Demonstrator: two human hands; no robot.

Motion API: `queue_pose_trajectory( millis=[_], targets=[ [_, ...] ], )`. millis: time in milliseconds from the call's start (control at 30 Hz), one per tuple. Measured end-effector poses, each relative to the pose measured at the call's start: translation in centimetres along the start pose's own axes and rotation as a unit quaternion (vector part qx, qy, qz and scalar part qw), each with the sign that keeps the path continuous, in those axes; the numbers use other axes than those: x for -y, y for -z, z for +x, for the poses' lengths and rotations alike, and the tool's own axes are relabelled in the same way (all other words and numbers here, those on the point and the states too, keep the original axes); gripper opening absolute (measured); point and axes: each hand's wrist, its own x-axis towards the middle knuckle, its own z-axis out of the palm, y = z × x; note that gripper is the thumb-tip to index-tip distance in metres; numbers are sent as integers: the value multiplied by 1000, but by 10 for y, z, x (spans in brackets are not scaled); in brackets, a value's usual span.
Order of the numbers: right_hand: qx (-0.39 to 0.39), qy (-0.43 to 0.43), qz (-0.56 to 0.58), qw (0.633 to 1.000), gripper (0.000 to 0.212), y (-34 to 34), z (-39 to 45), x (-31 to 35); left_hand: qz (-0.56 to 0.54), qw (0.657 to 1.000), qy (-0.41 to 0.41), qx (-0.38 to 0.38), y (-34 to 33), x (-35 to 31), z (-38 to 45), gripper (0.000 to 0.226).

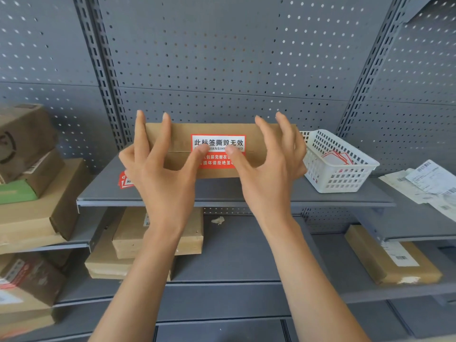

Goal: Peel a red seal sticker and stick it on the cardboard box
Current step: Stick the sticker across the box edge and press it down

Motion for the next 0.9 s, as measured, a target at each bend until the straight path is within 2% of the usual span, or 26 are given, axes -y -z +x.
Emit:
queue_pose_trajectory(
  millis=[67,300,467,567,667,767,900],
  targets=[
    [5,7,-7,1000,62,-1,1,-2,3,1000,-8,1,0,3,1,67],
    [-7,26,27,999,44,5,0,-11,-7,1000,-21,3,1,10,-2,44],
    [-37,25,45,998,40,4,-3,-12,-34,999,11,-8,5,6,-1,40],
    [-68,4,58,996,29,1,-6,-4,-54,998,38,-26,5,-3,-4,35],
    [-68,-13,29,997,47,-6,-12,8,-37,998,32,-40,4,-5,1,41],
    [-76,-15,-14,997,62,-15,-15,15,20,999,23,-40,1,-6,4,61],
    [-87,-12,-37,995,62,-21,-14,15,60,997,25,-36,-4,-10,4,67]
  ],
)
